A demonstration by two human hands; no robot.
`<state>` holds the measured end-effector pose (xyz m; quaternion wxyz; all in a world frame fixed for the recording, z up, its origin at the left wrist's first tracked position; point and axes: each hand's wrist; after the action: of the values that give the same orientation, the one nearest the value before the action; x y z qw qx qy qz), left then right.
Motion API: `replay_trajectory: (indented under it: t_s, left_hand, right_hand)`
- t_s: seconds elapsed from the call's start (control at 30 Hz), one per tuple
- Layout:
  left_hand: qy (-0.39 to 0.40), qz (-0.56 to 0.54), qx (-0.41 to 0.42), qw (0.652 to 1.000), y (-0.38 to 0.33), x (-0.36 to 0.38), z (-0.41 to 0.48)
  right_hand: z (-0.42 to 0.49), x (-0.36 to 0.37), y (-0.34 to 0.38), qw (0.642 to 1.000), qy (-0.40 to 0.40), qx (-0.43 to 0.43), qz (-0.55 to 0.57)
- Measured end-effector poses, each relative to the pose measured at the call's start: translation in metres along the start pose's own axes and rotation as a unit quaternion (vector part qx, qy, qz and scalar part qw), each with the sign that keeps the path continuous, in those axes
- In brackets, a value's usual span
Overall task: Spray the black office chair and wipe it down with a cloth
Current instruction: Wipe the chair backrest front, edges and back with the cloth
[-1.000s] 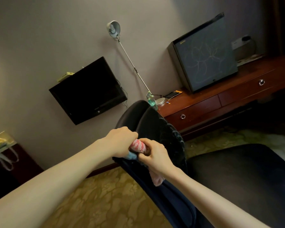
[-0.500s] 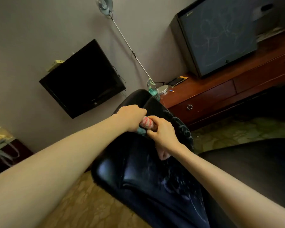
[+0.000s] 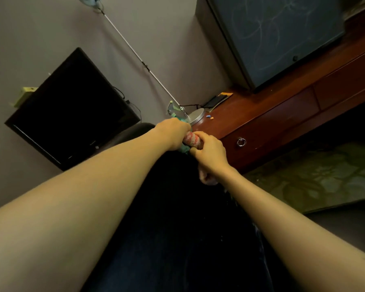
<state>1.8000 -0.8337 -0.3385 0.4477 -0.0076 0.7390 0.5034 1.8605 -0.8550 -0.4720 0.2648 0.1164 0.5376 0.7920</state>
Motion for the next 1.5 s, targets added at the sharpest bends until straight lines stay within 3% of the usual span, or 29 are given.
replay_trajectory:
  t_s: [0.17, 0.3, 0.47, 0.73, 1.1, 1.5]
  left_hand:
    - [0.034, 0.071, 0.017, 0.997, -0.007, -0.008, 0.017]
    - [0.064, 0.062, 0.02, 0.996, -0.005, -0.013, -0.004]
    - [0.076, 0.011, 0.041, 0.996, -0.015, -0.016, -0.073]
    - [0.128, 0.026, 0.106, 0.986, -0.077, -0.029, -0.201]
    - [0.068, -0.001, 0.056, 0.996, -0.118, -0.054, -0.348]
    - [-0.059, -0.029, -0.023, 0.998, -0.124, -0.048, -0.414]
  right_hand:
    - [0.019, -0.011, -0.015, 0.994, 0.063, 0.033, 0.078]
    - [-0.005, -0.016, -0.005, 0.993, 0.078, 0.034, 0.082]
    - [-0.079, -0.02, 0.02, 0.991, 0.085, 0.05, 0.094]
    - [-0.243, -0.046, 0.055, 0.981, 0.093, 0.087, 0.149]
    - [-0.362, -0.096, 0.116, 0.974, 0.148, 0.043, 0.164]
    - [-0.389, -0.091, 0.133, 0.985, 0.122, -0.046, 0.116]
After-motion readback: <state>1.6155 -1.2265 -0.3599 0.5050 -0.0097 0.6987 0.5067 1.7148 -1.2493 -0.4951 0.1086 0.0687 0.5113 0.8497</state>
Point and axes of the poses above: each hand's wrist, its own z-axis towards the middle knuckle, its own x-axis out of the palm, y = z × x, and after that the axes turned 7 degrees about z, right-handed
